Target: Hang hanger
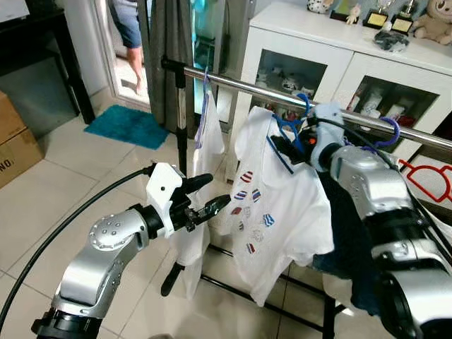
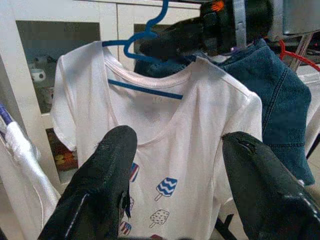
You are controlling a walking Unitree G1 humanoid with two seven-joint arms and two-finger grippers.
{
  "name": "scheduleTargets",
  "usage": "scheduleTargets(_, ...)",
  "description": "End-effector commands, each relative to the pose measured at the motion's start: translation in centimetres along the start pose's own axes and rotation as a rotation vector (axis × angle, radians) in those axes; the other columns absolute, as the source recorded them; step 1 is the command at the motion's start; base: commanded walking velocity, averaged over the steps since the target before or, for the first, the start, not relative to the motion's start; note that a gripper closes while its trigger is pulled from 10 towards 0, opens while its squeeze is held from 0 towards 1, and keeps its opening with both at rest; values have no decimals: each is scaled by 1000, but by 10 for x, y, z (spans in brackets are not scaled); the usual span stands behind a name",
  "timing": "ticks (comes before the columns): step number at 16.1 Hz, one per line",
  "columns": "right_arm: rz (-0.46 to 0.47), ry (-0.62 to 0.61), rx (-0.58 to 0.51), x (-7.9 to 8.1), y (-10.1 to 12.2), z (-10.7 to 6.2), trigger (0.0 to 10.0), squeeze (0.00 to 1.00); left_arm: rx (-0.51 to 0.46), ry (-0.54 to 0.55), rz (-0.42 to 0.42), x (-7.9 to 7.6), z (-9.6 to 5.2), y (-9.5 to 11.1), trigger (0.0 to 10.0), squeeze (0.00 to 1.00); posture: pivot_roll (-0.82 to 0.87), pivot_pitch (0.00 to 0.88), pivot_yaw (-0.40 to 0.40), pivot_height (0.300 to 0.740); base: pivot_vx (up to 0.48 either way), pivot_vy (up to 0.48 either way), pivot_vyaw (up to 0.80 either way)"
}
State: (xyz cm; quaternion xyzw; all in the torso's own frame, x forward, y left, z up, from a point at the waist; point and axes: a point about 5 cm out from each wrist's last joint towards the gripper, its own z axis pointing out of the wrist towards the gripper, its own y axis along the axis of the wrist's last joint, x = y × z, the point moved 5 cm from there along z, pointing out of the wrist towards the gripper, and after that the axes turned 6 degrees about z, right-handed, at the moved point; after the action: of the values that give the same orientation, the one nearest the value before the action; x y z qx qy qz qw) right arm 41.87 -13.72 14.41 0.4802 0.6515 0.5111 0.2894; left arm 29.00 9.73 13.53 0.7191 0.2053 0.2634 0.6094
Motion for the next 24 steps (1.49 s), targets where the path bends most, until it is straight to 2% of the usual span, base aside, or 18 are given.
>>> scheduleTargets(1, -13, -23, -2, -3, 4, 2, 10000, 0, -14, -15, 10, 0, 2, 6, 10000, 0, 35, 0, -106, 740, 0, 0, 0)
scheduleTargets(2, -13, -23, -2, -3, 4, 2, 10000, 0, -14, -15, 10, 0, 2, 6, 10000, 0, 35, 0, -106, 740, 0, 0, 0)
scheduleTargets(3, 16, -74, 12, -9, 4, 7, 3569, 0, -16, -20, 4, -2, 2, 7, 10000, 0, 35, 0, -106, 740, 0, 0, 0)
scheduleTargets(4, 20, -81, 14, -10, 4, 8, 3569, 0, -17, -22, 2, -2, 2, 7, 10000, 0, 35, 0, -106, 740, 0, 0, 0)
scheduleTargets(5, 37, -85, 17, -11, 5, 10, 0, 0, -17, -29, -1, -3, 2, 7, 10000, 0, 36, 0, -114, 740, 0, 0, 0)
scheduleTargets(10, 60, -90, 24, -16, 4, 10, 0, 0, -14, -41, -2, -5, 3, 7, 10000, 0, 33, 0, -109, 740, 0, 0, 0)
scheduleTargets(17, 83, -90, 25, -16, -1, 12, 0, 0, 0, -70, 2, -8, 3, 3, 10000, 0, 35, 0, -96, 740, 0, 0, 0)
scheduleTargets(24, 69, -79, 24, -11, 2, 14, 0, 0, -4, -47, 7, -6, 3, 3, 10000, 0, 38, 0, -106, 740, 0, 0, 0)
